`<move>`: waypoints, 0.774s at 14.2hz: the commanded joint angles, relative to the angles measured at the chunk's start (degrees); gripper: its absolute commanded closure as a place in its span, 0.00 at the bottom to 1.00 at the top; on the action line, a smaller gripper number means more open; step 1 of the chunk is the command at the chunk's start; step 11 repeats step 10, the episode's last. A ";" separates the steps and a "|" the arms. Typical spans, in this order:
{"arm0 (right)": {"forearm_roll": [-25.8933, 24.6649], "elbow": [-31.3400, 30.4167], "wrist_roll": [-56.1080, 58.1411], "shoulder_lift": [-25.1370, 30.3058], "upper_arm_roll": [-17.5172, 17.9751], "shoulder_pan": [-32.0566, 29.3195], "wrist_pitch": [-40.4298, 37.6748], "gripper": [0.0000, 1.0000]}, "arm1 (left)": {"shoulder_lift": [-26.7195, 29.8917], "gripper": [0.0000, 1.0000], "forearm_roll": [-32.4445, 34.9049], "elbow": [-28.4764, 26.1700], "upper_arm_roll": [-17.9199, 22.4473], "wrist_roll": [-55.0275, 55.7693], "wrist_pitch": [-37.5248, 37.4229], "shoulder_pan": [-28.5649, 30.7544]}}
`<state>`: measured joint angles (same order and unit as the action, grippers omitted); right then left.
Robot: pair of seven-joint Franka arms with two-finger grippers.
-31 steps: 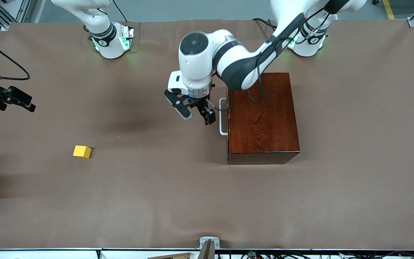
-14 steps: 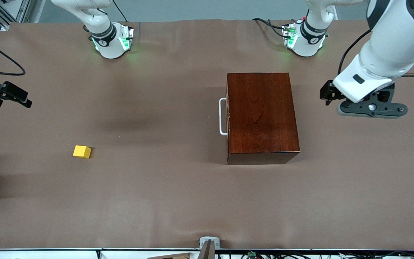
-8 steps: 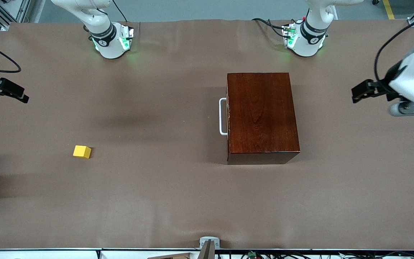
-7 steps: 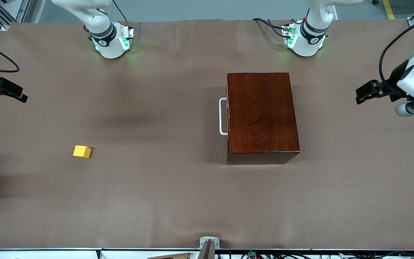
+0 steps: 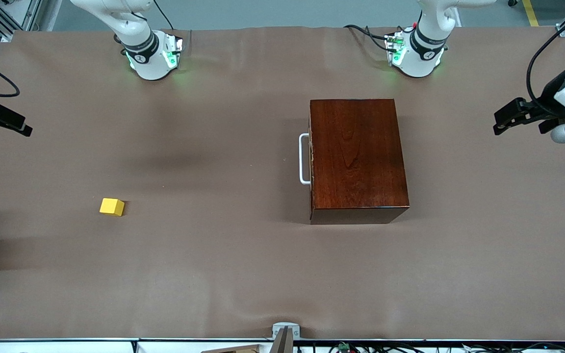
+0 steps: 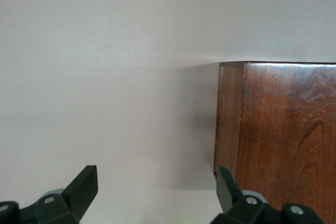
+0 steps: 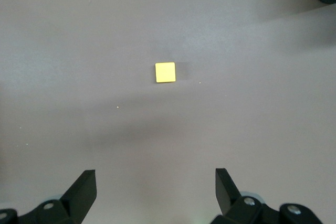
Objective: Open drawer, take yellow block, close drawer
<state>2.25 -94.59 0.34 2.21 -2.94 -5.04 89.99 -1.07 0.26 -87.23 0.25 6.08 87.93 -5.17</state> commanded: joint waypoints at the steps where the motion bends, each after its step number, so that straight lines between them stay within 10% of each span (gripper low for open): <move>1: -0.58 0.72 -0.25 0.17 0.83 -0.41 -0.96 0.00 | 1.07 0.00 -0.35 -1.45 0.46 -0.19 1.19 -0.46; 11: -0.49 0.64 -0.25 -0.45 1.00 1.17 -0.96 0.00 | 0.63 0.00 -0.35 -0.75 0.54 -0.01 1.19 -0.28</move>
